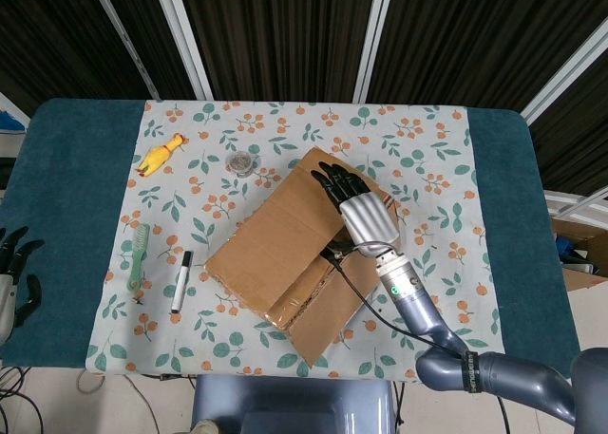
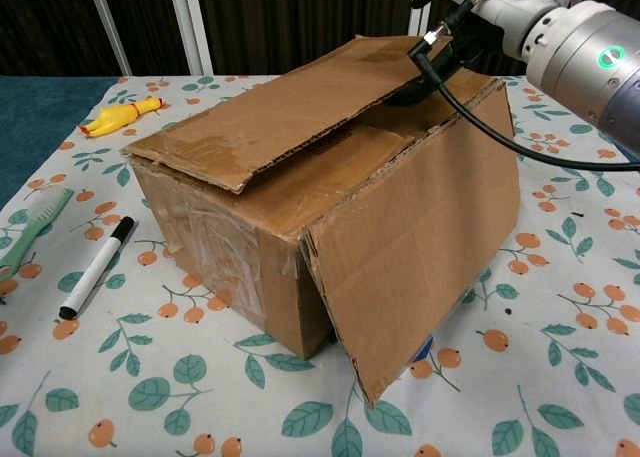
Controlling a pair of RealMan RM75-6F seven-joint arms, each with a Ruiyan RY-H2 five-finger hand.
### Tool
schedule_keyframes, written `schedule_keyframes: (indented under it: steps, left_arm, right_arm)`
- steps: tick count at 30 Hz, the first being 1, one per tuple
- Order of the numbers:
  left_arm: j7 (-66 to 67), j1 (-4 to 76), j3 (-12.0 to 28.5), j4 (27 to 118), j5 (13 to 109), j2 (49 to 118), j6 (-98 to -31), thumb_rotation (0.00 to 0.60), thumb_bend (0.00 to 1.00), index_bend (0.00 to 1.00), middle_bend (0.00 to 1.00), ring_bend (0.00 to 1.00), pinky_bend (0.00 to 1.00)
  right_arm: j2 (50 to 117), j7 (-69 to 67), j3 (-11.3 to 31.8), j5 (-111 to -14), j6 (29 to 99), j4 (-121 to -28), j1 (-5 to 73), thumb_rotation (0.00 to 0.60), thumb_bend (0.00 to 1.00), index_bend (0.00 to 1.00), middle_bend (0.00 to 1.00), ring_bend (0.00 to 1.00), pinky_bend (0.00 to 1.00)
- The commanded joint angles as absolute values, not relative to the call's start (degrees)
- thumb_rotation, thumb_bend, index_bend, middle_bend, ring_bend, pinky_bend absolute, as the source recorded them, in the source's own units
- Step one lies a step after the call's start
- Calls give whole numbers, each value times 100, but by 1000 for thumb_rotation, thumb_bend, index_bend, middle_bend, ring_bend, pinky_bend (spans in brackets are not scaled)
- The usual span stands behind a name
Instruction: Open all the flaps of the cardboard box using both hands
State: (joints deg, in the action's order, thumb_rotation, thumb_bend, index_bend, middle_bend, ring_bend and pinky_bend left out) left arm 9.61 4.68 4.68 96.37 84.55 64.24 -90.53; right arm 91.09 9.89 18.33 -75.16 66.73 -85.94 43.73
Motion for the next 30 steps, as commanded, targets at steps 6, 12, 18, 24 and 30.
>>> schedule_keyframes:
  steps: [6,12,18,24,30]
  left_arm:
    - [912,451,501,9649,8437,6413,-9075,600,644,221,94,15,0]
    - [852,436,525,9651,8443,6388,-9103,600,645,221,95,15,0]
    - [847,425,531,9643,8450,6377,-9113,600,645,226,95,15,0]
    - [845,421,544,9646,8442,6385,-9111,600,645,226,95,15,0]
    - [807,406,571,9665,8421,6367,-9134,600,645,227,95,15,0]
  right_arm:
    - [9137,922,2003,-7435,6735,-8616,4438,600,0,0,22,47,164]
    - [9084,937,2156,-7271,6693,-8704,4507,600,0,0,22,39,162]
    - [9103,1024,2257,-7097,6664,-8774,4577,600,0,0,1,7,151]
    - [9092,1039,2430,-6903,6633,-8825,4673,600,0,0,0,0,150]
    - [9024,1124,2579,-6711,6597,-8915,4767,600,0,0,0,0,151]
